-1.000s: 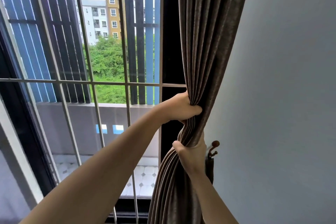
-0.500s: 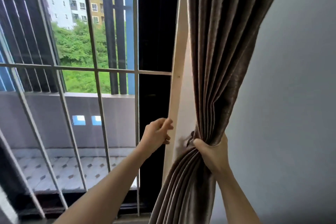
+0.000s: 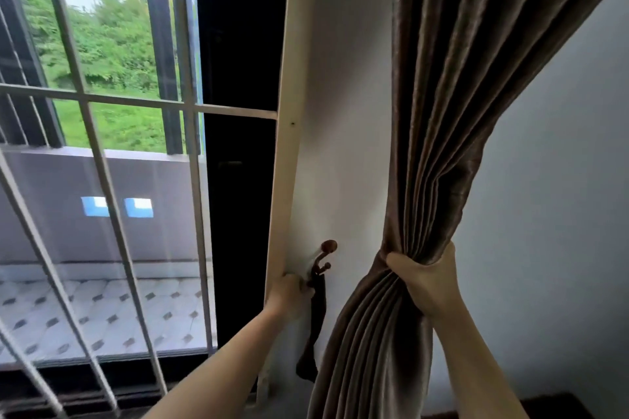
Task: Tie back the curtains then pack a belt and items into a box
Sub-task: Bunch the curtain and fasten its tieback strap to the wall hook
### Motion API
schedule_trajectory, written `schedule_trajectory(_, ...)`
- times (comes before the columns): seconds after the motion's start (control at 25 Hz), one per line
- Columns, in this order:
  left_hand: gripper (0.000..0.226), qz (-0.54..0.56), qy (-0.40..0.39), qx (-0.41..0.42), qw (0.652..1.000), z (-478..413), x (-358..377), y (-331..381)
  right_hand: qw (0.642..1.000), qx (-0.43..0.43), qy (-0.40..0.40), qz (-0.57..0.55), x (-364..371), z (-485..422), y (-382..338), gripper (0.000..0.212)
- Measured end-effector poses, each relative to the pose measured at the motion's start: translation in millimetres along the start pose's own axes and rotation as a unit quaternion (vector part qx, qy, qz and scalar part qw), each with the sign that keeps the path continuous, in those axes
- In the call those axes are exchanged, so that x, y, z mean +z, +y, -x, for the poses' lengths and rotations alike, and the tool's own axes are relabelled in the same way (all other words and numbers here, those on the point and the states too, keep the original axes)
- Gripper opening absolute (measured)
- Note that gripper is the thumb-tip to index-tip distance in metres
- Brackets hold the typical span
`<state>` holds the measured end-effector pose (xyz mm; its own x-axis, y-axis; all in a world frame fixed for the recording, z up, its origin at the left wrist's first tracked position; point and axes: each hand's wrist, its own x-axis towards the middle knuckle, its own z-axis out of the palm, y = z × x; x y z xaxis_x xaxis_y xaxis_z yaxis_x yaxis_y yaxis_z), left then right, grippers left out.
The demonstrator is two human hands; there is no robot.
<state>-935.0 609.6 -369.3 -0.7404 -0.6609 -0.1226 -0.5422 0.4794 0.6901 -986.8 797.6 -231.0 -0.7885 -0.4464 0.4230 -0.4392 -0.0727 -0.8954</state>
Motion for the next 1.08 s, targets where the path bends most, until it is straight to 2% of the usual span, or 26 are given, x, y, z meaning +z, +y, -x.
schedule_trajectory(0.12, 0.029, 0.023, -0.009, -0.043, 0.999, -1.7, 13.0, 5.5, 1.000, -0.003, -0.001, -0.004, -9.9, -5.8, 2.7, 0.067)
schedule_trajectory(0.28, 0.032, 0.153, -0.021, -0.022, 0.988, 20.4, 8.3, -0.7, 1.000, -0.007, -0.012, -0.013, -11.7, -11.1, 6.8, 0.074)
schedule_trajectory(0.36, 0.022, 0.170, -0.008, 0.017, 0.985, 30.5, -16.2, -15.2, 0.999, -0.007, -0.018, -0.026, -2.4, -11.7, 6.6, 0.065)
schedule_trajectory(0.44, 0.013, 0.076, -0.024, 0.072, 0.994, 33.5, -53.9, -30.6, 0.998, -0.006, -0.034, -0.048, 11.7, -10.4, 3.3, 0.052)
schedule_trajectory(0.56, 0.020, -0.042, -0.060, 0.111, 0.991, 37.5, -112.9, -36.1, 0.995, -0.002, -0.069, -0.078, 37.1, -5.2, 1.2, 0.030)
schedule_trajectory(0.6, 0.023, -0.062, -0.076, 0.119, 0.988, 40.7, -128.9, -32.2, 0.994, -0.002, -0.077, -0.084, 46.0, -2.8, 1.4, 0.029)
schedule_trajectory(0.72, 0.024, -0.170, -0.090, 0.152, 0.969, 52.5, -162.5, -16.3, 0.990, -0.005, -0.092, -0.102, 68.6, 2.5, -3.6, 0.045)
schedule_trajectory(0.76, 0.024, -0.204, -0.087, 0.159, 0.962, 58.0, -172.0, -11.1, 0.989, -0.005, -0.098, -0.107, 74.3, 4.3, -5.4, 0.040)
schedule_trajectory(0.88, 0.025, -0.237, -0.056, 0.162, 0.956, 76.9, -199.8, 1.1, 0.986, 0.000, -0.119, -0.116, 87.4, 11.2, -9.4, 0.023)
schedule_trajectory(1.08, 0.034, -0.251, -0.042, 0.165, 0.953, 109.5, -226.6, 6.2, 0.986, 0.013, -0.138, -0.095, 105.8, 19.0, -10.9, 0.033)
